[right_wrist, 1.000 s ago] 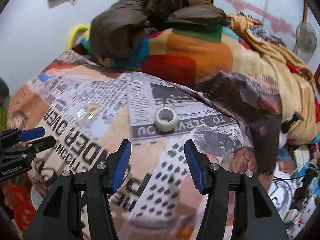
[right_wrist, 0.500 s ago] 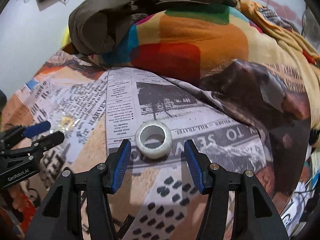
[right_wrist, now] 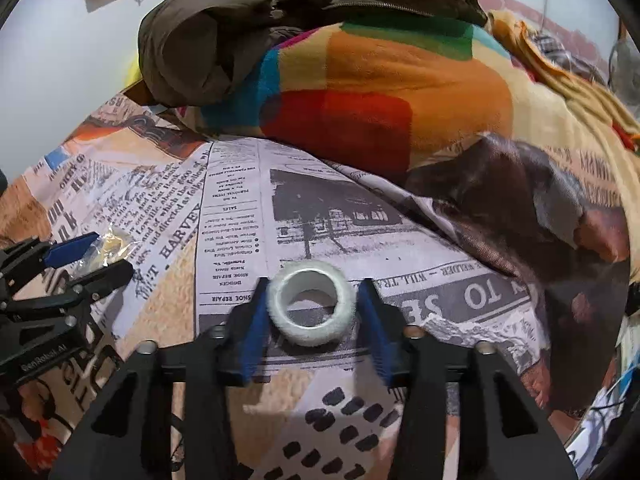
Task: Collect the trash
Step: 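Grasp the white tape roll with the right tool while the left tool grasps the clear wrapper, then carry the tape roll and clear wrapper off the bed over the white bin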
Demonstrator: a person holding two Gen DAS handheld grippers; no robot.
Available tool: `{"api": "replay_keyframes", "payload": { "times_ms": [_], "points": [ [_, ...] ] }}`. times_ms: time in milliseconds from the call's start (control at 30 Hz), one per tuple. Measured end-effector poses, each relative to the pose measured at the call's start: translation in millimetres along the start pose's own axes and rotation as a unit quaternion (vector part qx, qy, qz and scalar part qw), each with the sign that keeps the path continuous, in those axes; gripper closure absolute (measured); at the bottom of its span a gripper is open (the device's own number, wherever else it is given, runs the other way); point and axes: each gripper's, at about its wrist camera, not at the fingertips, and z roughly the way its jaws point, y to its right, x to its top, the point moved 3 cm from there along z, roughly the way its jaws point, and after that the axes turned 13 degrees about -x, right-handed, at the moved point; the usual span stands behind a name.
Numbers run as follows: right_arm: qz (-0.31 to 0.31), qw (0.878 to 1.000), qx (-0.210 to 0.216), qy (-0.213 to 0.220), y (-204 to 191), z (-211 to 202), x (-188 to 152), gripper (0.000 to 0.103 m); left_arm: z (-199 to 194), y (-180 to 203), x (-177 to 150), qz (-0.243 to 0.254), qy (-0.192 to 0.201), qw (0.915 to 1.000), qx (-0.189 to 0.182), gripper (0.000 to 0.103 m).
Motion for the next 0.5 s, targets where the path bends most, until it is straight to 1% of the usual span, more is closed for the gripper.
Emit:
{"api": "replay_keyframes", "payload": {
  "times_ms": [100,200,333,500],
  "points": [
    [-0.011,1.0,0.005,0.012,-4,-7,-1,0.068,-1,3,0,0.001,0.005,1.0,0.001,0.078],
    [-0.022,0.999,0.001,0.03,-9,-20,-2,0.068,-3,2,1,-0.008,0.007,0.9999,0.0,0.079],
    [-0.026,0.999,0.006,0.04,-14,-34,0,0.068,-13,0,-1,-0.013,0.01,0.9999,-0.001,0.079],
    [-0.025,0.998,0.009,0.06,-18,-63,9,0.068,-46,3,-2,-0.008,0.022,0.9997,-0.004,0.079]
  ]
}}
